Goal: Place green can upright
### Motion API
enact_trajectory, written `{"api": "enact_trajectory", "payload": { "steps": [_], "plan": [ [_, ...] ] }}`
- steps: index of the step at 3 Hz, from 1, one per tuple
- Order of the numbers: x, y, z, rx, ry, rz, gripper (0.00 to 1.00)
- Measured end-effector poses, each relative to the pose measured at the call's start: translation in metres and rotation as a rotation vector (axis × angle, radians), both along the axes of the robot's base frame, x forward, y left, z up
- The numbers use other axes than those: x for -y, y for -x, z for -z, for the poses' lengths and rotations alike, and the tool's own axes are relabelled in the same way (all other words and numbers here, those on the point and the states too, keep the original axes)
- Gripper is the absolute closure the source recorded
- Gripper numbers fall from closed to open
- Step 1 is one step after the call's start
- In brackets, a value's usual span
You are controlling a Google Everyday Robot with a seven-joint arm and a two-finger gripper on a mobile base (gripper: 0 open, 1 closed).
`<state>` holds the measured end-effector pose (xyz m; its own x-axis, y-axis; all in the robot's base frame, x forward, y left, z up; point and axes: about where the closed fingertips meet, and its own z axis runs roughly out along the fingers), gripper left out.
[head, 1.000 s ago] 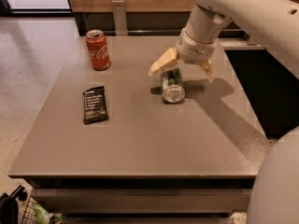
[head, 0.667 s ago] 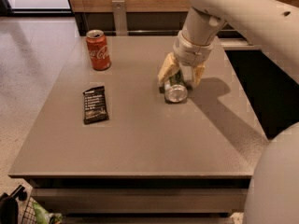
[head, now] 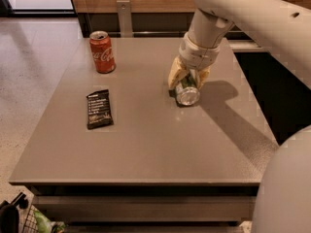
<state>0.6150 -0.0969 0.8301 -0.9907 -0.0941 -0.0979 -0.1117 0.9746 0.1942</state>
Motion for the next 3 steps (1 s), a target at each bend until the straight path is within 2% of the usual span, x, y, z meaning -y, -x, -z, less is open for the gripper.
{"api": "enact_trajectory", "payload": {
  "steps": [1,2,3],
  "plan": [
    [-0.001,-0.0003,0.0014,-0.001,0.0,-0.001,1.0],
    [-0.0012,-0.0004,0.0017,-0.001,0.0,-0.002,1.0],
    [0.0027,-0.0006,-0.0078,0.033,0.006,-0.001,1.0]
  ]
}}
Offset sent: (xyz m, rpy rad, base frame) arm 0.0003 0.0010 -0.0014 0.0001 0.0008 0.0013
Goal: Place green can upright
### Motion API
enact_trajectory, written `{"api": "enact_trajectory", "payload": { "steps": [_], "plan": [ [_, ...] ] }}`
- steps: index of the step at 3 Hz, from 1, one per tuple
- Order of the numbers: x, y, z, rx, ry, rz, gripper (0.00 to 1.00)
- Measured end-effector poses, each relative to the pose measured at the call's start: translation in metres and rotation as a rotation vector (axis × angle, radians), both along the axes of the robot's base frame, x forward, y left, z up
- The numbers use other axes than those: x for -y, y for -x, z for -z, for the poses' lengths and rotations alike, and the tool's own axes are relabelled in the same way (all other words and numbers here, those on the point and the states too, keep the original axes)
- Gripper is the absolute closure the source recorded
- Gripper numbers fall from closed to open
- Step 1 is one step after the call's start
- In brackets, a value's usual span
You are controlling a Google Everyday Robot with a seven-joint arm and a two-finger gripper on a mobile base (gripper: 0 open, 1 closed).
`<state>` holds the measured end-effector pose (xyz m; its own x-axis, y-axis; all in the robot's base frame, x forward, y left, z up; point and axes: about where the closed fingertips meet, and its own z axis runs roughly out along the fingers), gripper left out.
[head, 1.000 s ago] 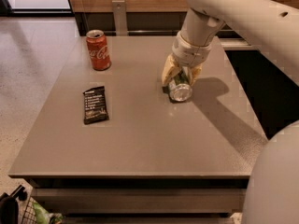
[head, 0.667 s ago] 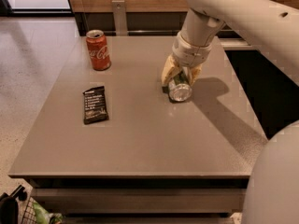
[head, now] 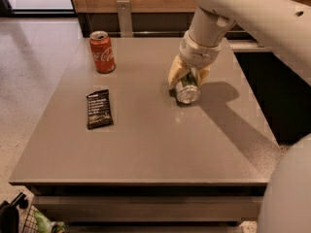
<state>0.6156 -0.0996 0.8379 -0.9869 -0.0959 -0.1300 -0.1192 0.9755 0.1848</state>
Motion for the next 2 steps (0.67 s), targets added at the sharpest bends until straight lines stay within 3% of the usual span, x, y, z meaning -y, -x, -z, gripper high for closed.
{"api": "enact_trajectory", "payload": {
  "steps": [1,2],
  "plan": [
    [0.007,0.001,-0.018,0.076,-0.011,-0.009,1.0],
    [0.009,-0.003,-0.047,0.224,-0.058,-0.05,1.0]
  ]
}}
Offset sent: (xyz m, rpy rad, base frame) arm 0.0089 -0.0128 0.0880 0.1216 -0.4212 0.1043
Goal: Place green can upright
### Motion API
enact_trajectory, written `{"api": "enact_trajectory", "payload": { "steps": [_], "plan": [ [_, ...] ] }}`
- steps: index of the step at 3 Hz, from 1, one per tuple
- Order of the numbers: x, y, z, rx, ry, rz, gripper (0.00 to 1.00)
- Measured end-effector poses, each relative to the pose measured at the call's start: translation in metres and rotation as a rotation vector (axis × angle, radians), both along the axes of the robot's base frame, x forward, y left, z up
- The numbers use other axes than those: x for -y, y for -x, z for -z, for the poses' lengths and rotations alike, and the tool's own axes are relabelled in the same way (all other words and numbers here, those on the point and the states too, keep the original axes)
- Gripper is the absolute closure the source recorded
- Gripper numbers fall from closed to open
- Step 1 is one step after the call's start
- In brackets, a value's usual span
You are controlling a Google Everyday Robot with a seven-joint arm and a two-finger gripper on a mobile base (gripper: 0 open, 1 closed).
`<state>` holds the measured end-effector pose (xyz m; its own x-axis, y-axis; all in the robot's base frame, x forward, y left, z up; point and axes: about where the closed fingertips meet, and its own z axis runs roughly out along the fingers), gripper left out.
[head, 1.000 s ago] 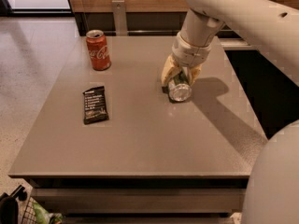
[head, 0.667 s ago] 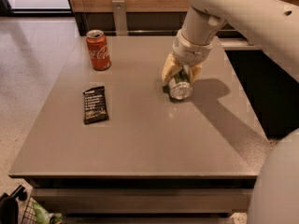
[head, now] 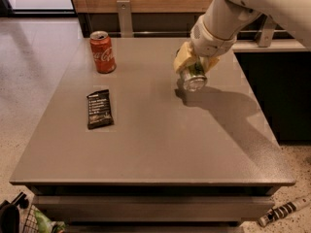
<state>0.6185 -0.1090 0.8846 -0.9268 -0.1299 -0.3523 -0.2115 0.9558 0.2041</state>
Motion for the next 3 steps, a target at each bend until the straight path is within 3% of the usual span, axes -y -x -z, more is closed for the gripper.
{"api": "enact_trajectory", "payload": {
  "steps": [1,3],
  "plan": [
    [-0.007,-0.006,-0.024,0.135,-0.05,-0.077,1.0],
    [-0.021,-0.021,-0.047,0.317,-0.208,-0.284,1.0]
  ]
}}
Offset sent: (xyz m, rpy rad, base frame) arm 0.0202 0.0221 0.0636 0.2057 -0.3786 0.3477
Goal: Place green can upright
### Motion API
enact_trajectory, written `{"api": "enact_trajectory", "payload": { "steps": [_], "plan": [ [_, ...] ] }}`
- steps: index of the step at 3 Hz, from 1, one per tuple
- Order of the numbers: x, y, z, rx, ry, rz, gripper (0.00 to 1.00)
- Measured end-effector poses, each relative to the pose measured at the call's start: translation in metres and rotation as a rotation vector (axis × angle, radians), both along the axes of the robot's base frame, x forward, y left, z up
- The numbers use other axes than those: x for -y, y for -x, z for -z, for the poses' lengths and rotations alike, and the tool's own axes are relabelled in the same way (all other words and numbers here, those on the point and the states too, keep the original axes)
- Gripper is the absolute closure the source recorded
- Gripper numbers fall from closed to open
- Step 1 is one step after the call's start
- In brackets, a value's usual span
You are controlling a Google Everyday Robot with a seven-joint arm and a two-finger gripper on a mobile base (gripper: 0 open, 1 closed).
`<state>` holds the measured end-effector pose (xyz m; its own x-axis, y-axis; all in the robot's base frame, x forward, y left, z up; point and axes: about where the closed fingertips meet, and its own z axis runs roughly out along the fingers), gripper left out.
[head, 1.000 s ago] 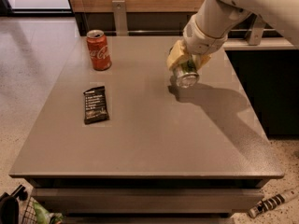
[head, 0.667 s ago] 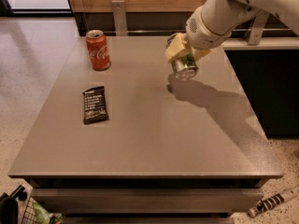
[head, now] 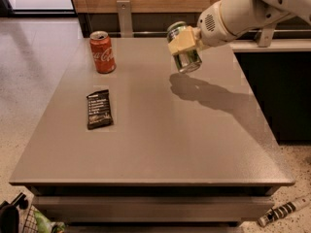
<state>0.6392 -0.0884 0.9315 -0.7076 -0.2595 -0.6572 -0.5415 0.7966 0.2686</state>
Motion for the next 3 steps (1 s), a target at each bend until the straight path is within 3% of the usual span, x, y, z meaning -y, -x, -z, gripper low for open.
{"api": "enact_trajectory", "payload": {
  "steps": [1,3],
  "plan": [
    [0.002,0.004,-0.003,0.098,-0.059,-0.093,1.0],
    [0.029,0.014,-0.005,0.322,-0.117,-0.208,1.0]
  ]
}}
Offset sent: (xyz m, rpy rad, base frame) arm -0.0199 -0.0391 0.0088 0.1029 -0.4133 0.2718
